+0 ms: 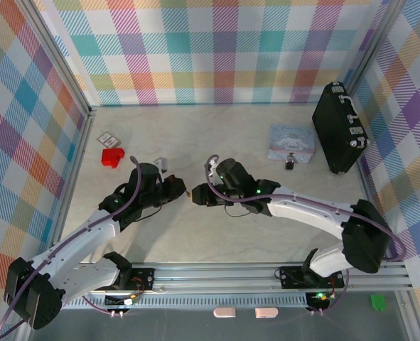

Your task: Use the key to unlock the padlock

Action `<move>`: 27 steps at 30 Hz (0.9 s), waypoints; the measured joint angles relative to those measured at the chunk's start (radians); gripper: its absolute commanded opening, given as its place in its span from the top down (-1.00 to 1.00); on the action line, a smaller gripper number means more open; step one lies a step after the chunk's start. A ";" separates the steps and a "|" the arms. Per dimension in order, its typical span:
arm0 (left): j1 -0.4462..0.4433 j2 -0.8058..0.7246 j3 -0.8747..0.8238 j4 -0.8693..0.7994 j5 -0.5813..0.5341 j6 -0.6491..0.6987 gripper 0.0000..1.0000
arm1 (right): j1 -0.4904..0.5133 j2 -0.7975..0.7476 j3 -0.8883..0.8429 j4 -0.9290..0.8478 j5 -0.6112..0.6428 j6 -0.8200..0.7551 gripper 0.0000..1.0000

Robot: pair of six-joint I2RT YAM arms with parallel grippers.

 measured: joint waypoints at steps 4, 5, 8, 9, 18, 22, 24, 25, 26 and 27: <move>-0.001 -0.018 -0.021 0.037 -0.054 -0.114 1.00 | -0.047 -0.105 -0.124 0.114 0.002 0.063 -0.09; -0.001 -0.026 -0.032 0.056 -0.061 -0.146 1.00 | -0.064 -0.120 -0.160 0.164 -0.001 0.088 -0.10; -0.001 -0.042 -0.053 0.100 -0.076 -0.229 1.00 | -0.099 -0.123 -0.258 0.318 -0.001 0.166 -0.14; -0.001 -0.043 -0.053 0.108 -0.077 -0.248 1.00 | -0.103 -0.115 -0.291 0.375 -0.001 0.195 -0.16; -0.007 -0.053 -0.052 0.166 -0.076 -0.314 1.00 | -0.103 0.033 -0.359 0.805 -0.070 0.352 -0.48; -0.016 -0.050 -0.050 0.188 -0.073 -0.329 1.00 | -0.103 0.045 -0.347 0.892 -0.106 0.370 -0.52; -0.023 -0.043 -0.047 0.205 -0.073 -0.335 1.00 | -0.103 0.049 -0.340 0.928 -0.119 0.375 -0.52; -0.026 -0.039 -0.042 0.208 -0.073 -0.336 1.00 | -0.104 0.054 -0.334 0.944 -0.126 0.378 -0.52; -0.031 -0.033 -0.034 0.211 -0.073 -0.338 1.00 | -0.104 0.063 -0.328 0.961 -0.134 0.380 -0.52; -0.035 -0.027 -0.026 0.220 -0.073 -0.340 1.00 | -0.104 0.071 -0.324 0.977 -0.141 0.384 -0.50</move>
